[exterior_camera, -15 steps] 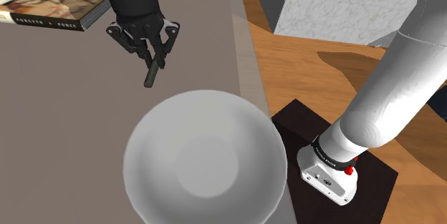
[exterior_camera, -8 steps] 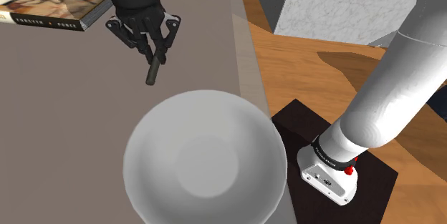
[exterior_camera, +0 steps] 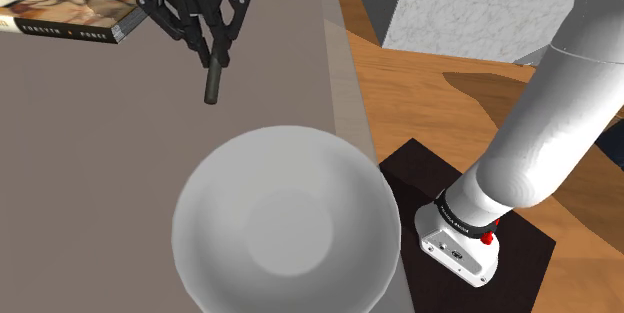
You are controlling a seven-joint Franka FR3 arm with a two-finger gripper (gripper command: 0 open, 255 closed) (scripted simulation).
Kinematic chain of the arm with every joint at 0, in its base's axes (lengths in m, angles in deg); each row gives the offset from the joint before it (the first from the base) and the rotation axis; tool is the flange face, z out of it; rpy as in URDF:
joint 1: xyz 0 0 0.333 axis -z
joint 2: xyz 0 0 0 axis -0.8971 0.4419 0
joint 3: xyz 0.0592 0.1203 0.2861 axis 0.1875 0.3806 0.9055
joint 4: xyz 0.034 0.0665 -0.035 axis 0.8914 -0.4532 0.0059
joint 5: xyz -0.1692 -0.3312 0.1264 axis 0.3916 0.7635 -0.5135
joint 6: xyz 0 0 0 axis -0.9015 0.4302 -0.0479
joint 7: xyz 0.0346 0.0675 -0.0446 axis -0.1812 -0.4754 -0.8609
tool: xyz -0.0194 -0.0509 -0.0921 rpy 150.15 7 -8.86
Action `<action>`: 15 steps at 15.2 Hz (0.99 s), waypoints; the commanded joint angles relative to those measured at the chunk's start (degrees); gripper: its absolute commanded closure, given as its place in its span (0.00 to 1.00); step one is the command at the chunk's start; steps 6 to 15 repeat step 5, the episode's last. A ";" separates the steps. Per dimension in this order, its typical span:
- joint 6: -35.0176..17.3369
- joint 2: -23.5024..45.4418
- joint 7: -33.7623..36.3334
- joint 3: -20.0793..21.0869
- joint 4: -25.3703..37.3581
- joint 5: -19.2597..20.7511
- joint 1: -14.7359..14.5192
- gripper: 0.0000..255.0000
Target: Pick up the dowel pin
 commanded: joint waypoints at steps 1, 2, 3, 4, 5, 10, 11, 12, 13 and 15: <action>1.97 0.84 0.36 0.00 2.47 0.65 -0.87 1.00; 2.92 1.23 0.50 -0.01 3.67 0.96 -1.30 1.00; 3.88 1.65 0.64 -0.03 4.91 1.30 -1.76 1.00; 4.02 1.72 0.66 -0.04 5.10 1.35 -1.83 1.00; 4.02 1.71 0.66 -0.04 5.08 1.35 -1.82 1.00; 4.02 1.71 0.66 -0.04 5.08 1.35 -1.82 1.00; 4.02 1.71 0.66 -0.04 5.08 1.35 -1.82 1.00; 4.02 1.71 0.66 -0.04 5.08 1.35 -1.82 1.00; 4.02 1.71 0.66 -0.04 5.08 1.35 -1.82 1.00; 4.02 1.71 0.66 -0.04 5.08 1.35 -1.82 1.00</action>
